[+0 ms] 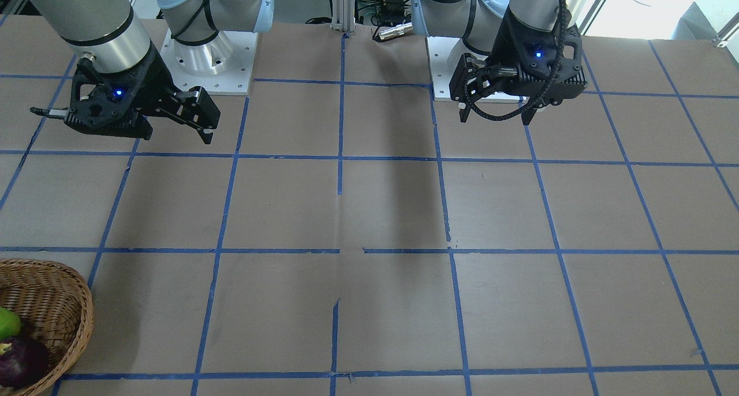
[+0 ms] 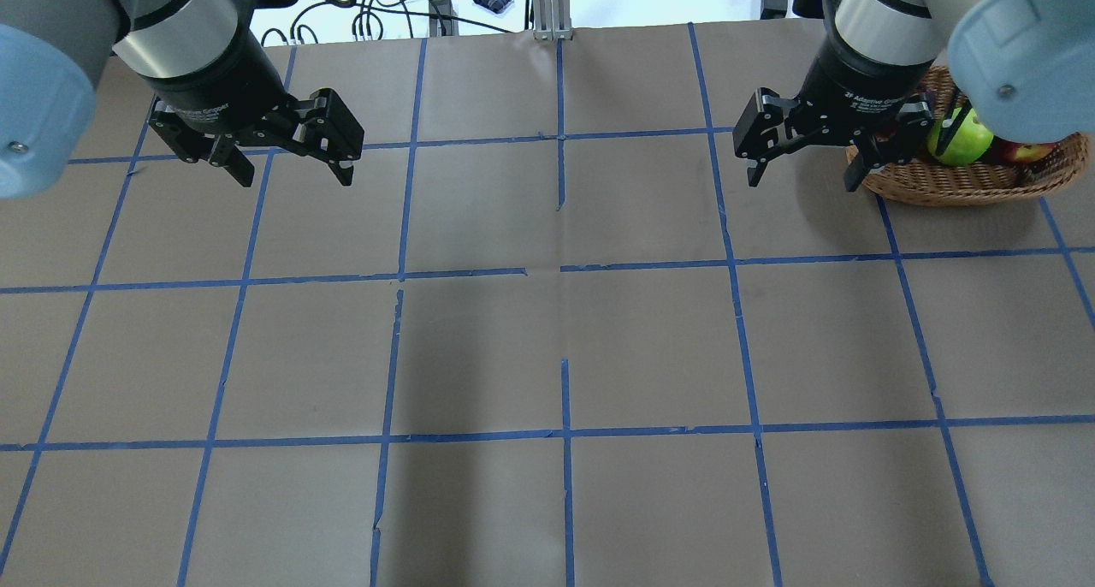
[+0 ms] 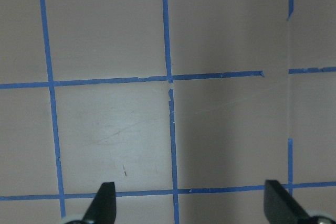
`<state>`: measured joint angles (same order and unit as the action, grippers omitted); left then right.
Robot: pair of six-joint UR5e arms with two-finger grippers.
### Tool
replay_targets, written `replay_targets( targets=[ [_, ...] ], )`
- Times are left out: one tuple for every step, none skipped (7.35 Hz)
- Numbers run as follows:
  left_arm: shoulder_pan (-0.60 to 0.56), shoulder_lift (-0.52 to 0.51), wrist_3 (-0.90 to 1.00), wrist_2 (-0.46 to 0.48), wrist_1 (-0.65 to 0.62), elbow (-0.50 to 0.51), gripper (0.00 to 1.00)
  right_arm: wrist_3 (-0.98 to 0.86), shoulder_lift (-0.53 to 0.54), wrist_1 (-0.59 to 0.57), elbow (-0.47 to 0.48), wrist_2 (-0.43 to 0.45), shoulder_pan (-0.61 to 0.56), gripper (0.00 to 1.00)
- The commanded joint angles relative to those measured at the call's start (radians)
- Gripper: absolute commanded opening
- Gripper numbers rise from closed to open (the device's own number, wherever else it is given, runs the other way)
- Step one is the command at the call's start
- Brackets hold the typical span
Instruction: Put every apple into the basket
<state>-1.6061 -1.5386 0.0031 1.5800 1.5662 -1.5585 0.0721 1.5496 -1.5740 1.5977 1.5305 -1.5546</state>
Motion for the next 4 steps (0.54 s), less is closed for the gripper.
replay_targets(
  targets=[
    [0.0, 0.0, 0.0, -0.002, 0.0, 0.0, 1.0, 0.0, 0.0, -0.001, 0.001, 0.002, 0.001, 1.0],
    [0.0, 0.0, -0.002, -0.002, 0.0, 0.0, 1.0, 0.0, 0.0, 0.0, 0.001, -0.001, 0.008, 1.0],
    [0.0, -0.002, -0.006, -0.002, 0.0, 0.0, 1.0, 0.0, 0.0, 0.002, 0.001, 0.0, 0.011, 1.0],
    [0.0, -0.003, -0.012, -0.003, -0.002, 0.002, 1.0, 0.0, 0.001, 0.002, 0.001, 0.003, 0.011, 1.0]
  ],
)
